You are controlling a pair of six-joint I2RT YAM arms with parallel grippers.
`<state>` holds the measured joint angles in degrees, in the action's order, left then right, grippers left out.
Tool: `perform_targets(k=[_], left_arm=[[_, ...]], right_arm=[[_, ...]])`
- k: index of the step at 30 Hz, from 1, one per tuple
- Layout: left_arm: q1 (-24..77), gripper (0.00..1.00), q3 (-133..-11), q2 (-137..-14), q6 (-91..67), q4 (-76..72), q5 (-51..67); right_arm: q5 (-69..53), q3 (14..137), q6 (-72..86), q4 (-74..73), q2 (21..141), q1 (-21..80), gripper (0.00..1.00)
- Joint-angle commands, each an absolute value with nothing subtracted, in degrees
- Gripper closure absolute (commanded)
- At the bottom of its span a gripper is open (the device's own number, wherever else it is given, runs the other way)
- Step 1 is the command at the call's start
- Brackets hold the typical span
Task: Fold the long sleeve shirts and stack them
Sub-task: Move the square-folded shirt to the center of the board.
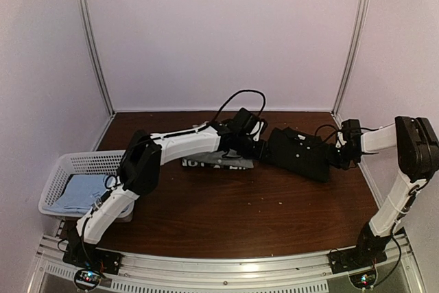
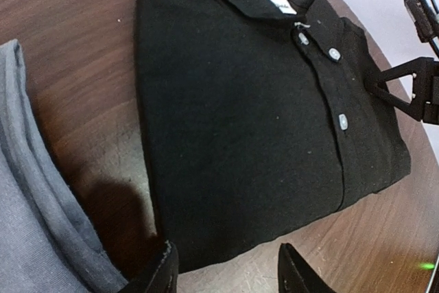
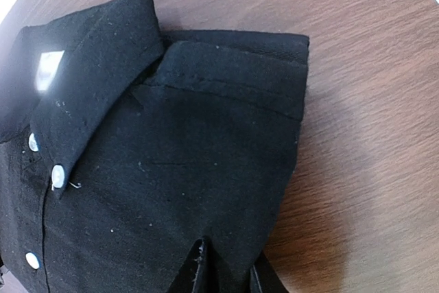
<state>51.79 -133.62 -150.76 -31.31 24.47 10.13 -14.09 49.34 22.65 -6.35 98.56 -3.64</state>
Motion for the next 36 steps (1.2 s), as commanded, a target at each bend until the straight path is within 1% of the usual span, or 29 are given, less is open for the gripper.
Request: perform_targets(k=[1, 7, 11, 13, 18, 21, 29, 31, 32, 33, 36], left_arm=[[52.28, 0.48, -135.35, -153.46, -30.65, 23.93, 5.5], [52.29, 0.44, -137.2, -155.22, -30.89, 23.4, 2.0], [52.29, 0.44, -138.6, -155.93, -31.61, 23.5, -0.85], [52.29, 0.45, -138.58, -156.05, -31.64, 22.71, -0.21], [52.29, 0.57, -138.6, -156.27, -31.9, 22.85, 3.38], [52.29, 0.63, -138.6, -156.14, -32.05, 23.91, 4.8], [52.37, 0.68, -137.26, -156.15, -33.32, 25.75, 7.87], [52.38, 0.72, -137.16, -156.18, -33.56, 25.8, 8.57], [52.46, 0.75, -137.3, -156.12, -33.57, 25.78, 9.29], [52.51, 0.81, -137.41, -155.99, -33.56, 25.78, 9.79], [52.84, 0.89, -137.63, -155.02, -33.44, 25.73, 11.25]], right_arm=[[-12.39, 48.69, 22.15, -8.08, 97.09, -4.21, 0.82], [-13.12, 48.87, 22.32, -8.11, 96.86, -4.2, 0.82], [-13.69, 48.87, 22.41, -8.17, 96.72, -4.21, 0.82], [-13.66, 48.79, 22.39, -8.24, 96.6, -4.17, 0.82], [-13.71, 48.95, 22.37, -8.46, 96.26, -4.22, 0.82], [-13.59, 49.19, 22.4, -8.24, 96.39, -4.22, 0.82], [-14.38, 49.89, 22.8, -7.36, 97.54, -4.22, 0.81], [-14.36, 50.13, 22.86, -7.32, 97.67, -4.17, 0.81], [-14.4, 50.18, 22.87, -7.35, 97.6, -4.21, 0.81], [-14.37, 50.18, 22.93, -7.4, 97.54, -4.21, 0.81], [-14.06, 50.19, 22.85, -7.49, 97.47, -4.22, 0.81]])
